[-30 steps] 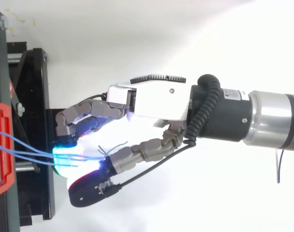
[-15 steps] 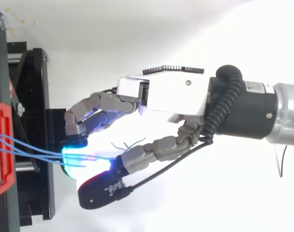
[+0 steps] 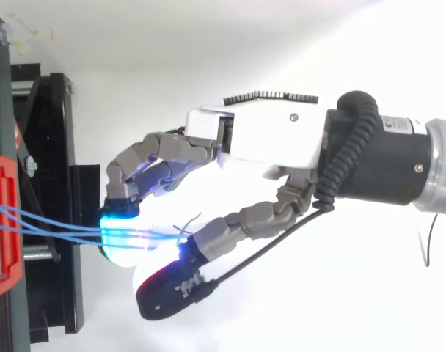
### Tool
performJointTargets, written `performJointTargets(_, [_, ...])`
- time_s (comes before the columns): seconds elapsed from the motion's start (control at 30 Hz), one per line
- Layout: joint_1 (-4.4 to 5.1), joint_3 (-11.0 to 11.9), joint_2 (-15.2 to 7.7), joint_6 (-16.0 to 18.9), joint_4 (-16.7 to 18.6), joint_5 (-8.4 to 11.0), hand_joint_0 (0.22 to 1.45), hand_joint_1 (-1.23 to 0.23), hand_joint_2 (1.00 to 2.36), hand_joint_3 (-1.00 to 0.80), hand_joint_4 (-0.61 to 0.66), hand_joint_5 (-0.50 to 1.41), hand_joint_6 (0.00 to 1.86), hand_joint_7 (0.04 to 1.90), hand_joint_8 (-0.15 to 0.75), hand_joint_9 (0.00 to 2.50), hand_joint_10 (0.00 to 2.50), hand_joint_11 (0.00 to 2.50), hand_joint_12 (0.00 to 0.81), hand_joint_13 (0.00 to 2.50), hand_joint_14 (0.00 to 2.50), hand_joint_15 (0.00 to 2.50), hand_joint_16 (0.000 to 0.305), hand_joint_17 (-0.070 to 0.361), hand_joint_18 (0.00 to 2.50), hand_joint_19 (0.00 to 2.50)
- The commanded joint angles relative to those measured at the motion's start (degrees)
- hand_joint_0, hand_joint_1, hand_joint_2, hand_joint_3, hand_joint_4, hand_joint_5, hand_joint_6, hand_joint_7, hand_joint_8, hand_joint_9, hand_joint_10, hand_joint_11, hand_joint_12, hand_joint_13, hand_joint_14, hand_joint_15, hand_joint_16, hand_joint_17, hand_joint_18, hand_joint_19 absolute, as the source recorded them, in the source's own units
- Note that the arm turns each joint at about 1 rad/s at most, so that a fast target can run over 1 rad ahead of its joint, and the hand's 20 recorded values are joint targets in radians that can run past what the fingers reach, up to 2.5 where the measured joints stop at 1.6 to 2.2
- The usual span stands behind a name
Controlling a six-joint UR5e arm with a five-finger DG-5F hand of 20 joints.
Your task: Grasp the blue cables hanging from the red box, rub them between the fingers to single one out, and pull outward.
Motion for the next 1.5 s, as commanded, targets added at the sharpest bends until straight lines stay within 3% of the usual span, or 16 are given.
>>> performJointTargets(0.0, [-0.31, 0.0, 0.0, 0.0, -1.1, 0.00, 0.52, -0.73, 1.00, -0.50, 0.23, -0.16, 0.76, 1.00, 0.298, 0.69, 0.01, 0.31, 0.346, 0.61, 0.01, 0.26, 0.043, 0.096, 0.54, 0.61])
performJointTargets(0.17, [-1.01, 0.0, -0.1, -0.1, -4.0, 0.00, 0.51, -0.66, 1.00, -0.50, 0.24, -0.13, 0.69, 1.07, 0.299, 0.72, 0.01, 0.30, 0.347, 0.62, 0.01, 0.26, 0.043, 0.096, 0.53, 0.62])
performJointTargets(0.43, [-1.63, -1.0, -0.1, 0.1, -4.5, -0.09, 0.54, -0.62, 1.00, -0.50, 0.22, -0.12, 0.65, 1.14, 0.288, 0.73, 0.01, 0.29, 0.337, 0.62, 0.01, 0.26, 0.041, 0.092, 0.53, 0.64])
performJointTargets(0.63, [-1.54, -1.7, -0.1, 0.0, -4.2, 0.00, 0.57, -0.64, 1.01, -0.43, 0.21, -0.12, 0.66, 1.16, 0.283, 0.74, 0.01, 0.31, 0.327, 0.62, 0.01, 0.27, 0.039, 0.087, 0.52, 0.63])
performJointTargets(1.07, [-2.07, -1.7, -0.1, 0.2, -3.8, -0.09, 0.53, -0.62, 1.00, -0.49, 0.23, -0.13, 0.68, 1.11, 0.290, 0.75, 0.01, 0.32, 0.336, 0.64, 0.01, 0.28, 0.040, 0.091, 0.53, 0.64])
performJointTargets(1.47, [-2.07, 0.2, 0.0, -0.1, -3.8, 0.26, 0.53, -0.60, 1.00, -0.48, 0.23, -0.12, 0.67, 1.13, 0.295, 0.77, 0.01, 0.33, 0.337, 0.65, 0.01, 0.30, 0.041, 0.092, 0.54, 0.66])
